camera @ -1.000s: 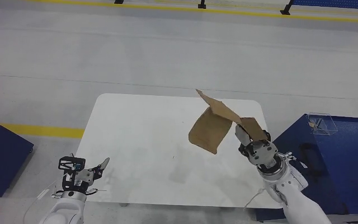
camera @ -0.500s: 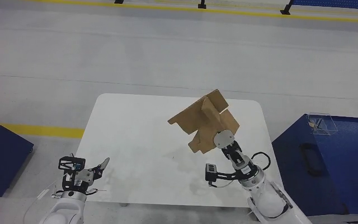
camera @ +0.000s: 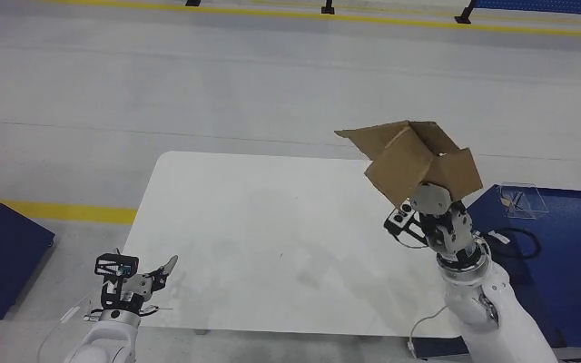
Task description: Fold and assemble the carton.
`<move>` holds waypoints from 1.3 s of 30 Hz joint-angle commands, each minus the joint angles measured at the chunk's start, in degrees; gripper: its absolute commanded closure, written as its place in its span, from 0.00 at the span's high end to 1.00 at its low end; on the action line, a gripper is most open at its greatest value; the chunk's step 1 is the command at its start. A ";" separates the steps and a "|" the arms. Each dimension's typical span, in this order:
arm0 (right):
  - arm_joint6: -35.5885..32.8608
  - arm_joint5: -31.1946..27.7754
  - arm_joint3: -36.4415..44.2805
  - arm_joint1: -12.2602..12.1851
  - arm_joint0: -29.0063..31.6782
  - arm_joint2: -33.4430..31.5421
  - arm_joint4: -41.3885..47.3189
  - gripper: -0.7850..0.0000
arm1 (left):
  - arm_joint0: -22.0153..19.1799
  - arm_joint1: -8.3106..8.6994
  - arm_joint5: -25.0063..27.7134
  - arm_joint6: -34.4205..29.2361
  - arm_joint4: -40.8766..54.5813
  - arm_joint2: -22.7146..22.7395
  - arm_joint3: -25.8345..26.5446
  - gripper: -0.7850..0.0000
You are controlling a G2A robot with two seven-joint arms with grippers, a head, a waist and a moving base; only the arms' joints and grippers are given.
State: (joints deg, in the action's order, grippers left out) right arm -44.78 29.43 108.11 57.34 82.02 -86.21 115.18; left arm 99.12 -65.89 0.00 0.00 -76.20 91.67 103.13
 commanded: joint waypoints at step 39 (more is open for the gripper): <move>-27.27 -56.77 -9.09 1.60 -1.14 2.88 -76.22 0.00 | -1.63 -0.13 0.81 -7.99 4.06 -0.01 0.85 1.00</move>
State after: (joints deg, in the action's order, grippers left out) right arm -73.22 -27.51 99.13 58.98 80.99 -83.07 41.71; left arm 98.13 -65.93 -0.24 -3.65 -75.81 91.82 103.12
